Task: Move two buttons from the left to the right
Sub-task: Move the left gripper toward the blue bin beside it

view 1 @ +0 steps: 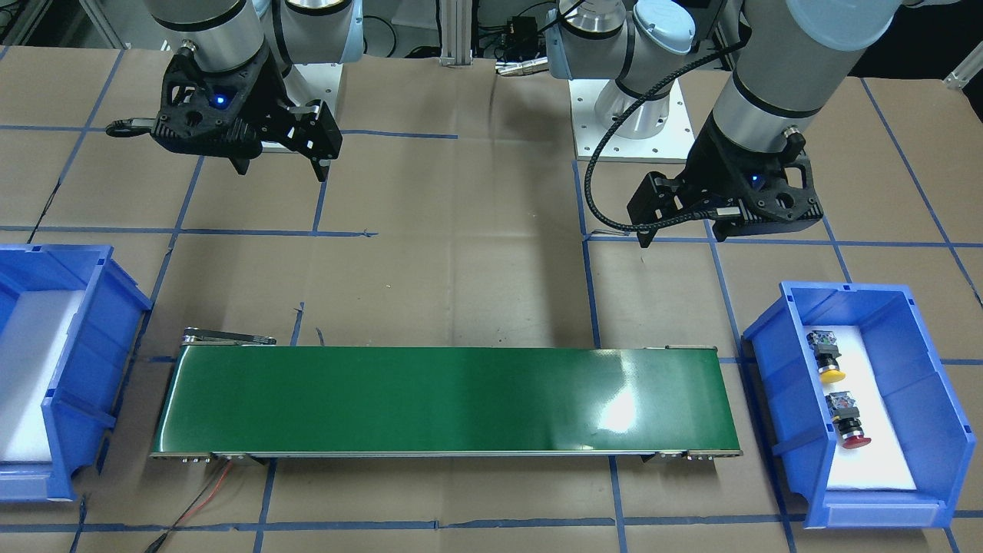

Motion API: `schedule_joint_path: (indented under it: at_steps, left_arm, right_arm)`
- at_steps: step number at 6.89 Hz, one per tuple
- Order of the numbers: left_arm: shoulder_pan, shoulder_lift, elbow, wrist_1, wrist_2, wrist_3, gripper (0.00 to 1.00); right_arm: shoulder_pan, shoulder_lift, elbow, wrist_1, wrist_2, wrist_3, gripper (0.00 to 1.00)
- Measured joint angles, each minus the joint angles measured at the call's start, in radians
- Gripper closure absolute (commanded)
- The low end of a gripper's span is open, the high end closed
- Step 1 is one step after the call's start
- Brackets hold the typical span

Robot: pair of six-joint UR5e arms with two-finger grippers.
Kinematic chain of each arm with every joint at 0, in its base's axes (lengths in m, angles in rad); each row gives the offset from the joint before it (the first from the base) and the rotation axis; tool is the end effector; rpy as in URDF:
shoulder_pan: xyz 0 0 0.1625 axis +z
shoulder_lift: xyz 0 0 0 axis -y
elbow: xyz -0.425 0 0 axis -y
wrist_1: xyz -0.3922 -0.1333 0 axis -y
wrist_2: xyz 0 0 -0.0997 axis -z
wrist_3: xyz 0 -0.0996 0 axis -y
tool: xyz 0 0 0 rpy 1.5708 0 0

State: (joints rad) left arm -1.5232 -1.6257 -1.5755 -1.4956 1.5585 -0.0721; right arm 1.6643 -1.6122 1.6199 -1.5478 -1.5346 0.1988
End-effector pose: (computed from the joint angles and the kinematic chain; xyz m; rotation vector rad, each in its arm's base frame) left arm -0.1098 -0.5219 0.4655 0.1870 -3.1234 0.0242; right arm 0.1803 -0.4564 0.4816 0.1645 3.1054 0.0554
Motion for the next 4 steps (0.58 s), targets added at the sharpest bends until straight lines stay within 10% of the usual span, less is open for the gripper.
schedule_joint_path:
  at_steps: [4]
  left_arm:
    - [0.001,0.003,-0.004,0.000,0.001,0.000,0.00]
  right_arm:
    - [0.000,-0.001,0.000,-0.002,-0.002,-0.013,0.00]
